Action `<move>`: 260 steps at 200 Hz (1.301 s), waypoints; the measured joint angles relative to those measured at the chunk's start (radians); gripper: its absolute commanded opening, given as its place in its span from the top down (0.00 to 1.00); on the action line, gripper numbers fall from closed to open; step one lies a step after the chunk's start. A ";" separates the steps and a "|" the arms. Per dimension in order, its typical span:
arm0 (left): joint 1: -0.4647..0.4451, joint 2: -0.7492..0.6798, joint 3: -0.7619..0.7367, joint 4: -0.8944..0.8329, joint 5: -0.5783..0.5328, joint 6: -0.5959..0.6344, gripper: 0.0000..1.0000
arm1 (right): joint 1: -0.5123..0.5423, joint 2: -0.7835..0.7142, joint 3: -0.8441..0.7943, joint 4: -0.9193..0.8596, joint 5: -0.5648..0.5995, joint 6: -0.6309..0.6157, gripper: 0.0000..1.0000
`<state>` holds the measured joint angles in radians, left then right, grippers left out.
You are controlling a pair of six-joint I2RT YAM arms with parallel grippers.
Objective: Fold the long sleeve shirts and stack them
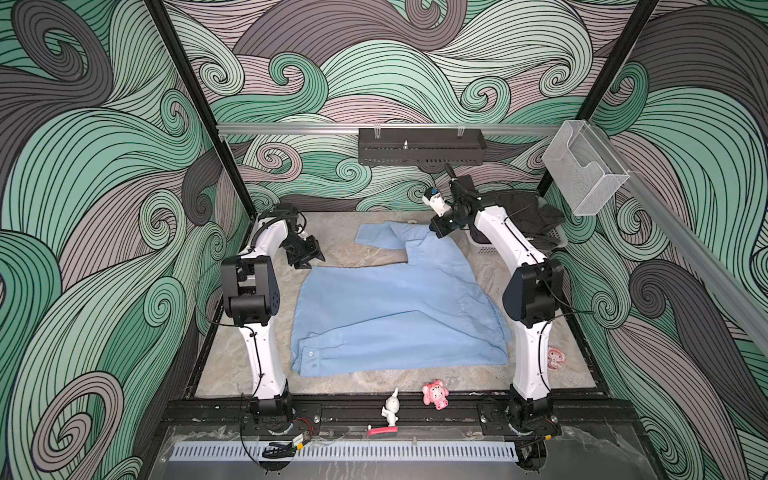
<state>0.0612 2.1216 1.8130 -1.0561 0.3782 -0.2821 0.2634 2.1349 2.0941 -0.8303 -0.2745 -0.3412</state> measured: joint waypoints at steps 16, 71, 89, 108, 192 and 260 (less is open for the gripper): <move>-0.003 0.014 0.005 -0.001 0.001 0.012 0.43 | -0.003 -0.016 -0.018 0.024 0.014 0.014 1.00; -0.010 0.074 0.027 -0.013 -0.014 0.039 0.43 | -0.006 -0.003 -0.055 0.042 0.062 0.047 1.00; -0.011 0.092 0.050 -0.023 -0.029 0.043 0.43 | -0.006 -0.003 -0.061 0.046 0.066 0.054 1.00; -0.011 0.122 0.085 -0.028 -0.047 0.044 0.43 | -0.006 -0.003 -0.076 0.054 0.067 0.062 1.00; -0.015 0.259 0.293 -0.071 -0.127 0.065 0.46 | -0.006 -0.003 -0.107 0.077 0.066 0.071 1.00; -0.035 0.314 0.302 -0.133 -0.124 0.089 0.86 | -0.006 -0.003 -0.121 0.086 0.065 0.073 1.00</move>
<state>0.0257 2.4351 2.1147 -1.1889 0.2546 -0.1928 0.2577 2.1323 1.9728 -0.7441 -0.2092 -0.2680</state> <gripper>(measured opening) 0.263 0.046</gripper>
